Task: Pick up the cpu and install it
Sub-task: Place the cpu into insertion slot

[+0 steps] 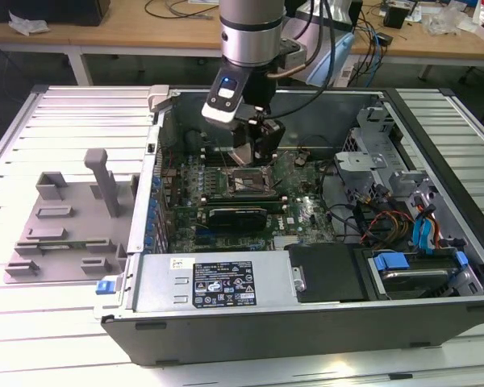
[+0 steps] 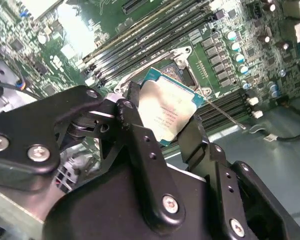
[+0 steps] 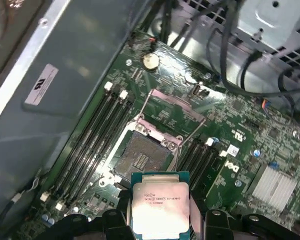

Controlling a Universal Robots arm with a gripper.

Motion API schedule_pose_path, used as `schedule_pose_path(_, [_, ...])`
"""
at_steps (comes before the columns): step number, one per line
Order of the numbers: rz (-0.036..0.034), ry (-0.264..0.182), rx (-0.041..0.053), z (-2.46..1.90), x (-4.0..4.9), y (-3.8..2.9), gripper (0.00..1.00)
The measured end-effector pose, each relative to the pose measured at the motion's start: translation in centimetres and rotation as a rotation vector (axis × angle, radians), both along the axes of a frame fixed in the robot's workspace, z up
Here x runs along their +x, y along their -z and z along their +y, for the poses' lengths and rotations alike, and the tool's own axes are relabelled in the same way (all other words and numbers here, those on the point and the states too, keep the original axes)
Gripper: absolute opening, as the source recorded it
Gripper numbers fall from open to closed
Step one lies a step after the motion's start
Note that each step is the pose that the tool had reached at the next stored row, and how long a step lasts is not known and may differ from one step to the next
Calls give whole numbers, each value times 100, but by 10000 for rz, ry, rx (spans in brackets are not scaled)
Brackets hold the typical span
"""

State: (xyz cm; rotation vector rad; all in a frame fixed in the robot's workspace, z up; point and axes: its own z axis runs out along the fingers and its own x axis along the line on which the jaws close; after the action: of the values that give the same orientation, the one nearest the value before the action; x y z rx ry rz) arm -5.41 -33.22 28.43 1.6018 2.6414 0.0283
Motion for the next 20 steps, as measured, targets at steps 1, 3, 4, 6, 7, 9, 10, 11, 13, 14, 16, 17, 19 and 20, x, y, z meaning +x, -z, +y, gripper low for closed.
schedule_pose_path(1, [-1, 308, 0, 0, 0, 3, 55])
schedule_pose_path(3, [-1, 1100, 2, 0, 0, 8, 55])
schedule_pose_path(4, [-1, 1521, 0, 0, 0, 11, 55])
schedule_pose_path(6, [-1, 2463, 1, 0, 0, 19, 55])
schedule_pose_path(7, [-1, 2816, 0, 0, 0, 24, 55])
schedule_pose_path(9, [-1, 3241, 0, 0, 0, 31, 55])
schedule_pose_path(10, [-1, 3484, 0, 0, 0, 35, 55])
schedule_pose_path(11, [-1, 3684, 1, 0, 0, 39, 55])
schedule_pose_path(13, [0, 4376, -1, 0, 0, 47, 55])
schedule_pose_path(14, [-2, 4380, 0, 0, -3, 48, 55])
schedule_pose_path(16, [-22, 4445, 6, 0, -2, 75, 55])
schedule_pose_path(17, [-26, 4459, 5, 8, -3, 92, 55])
schedule_pose_path(19, [-28, 4463, 9, 25, 0, 119, 55])
schedule_pose_path(20, [-27, 4465, 7, 30, 1, 126, 55])
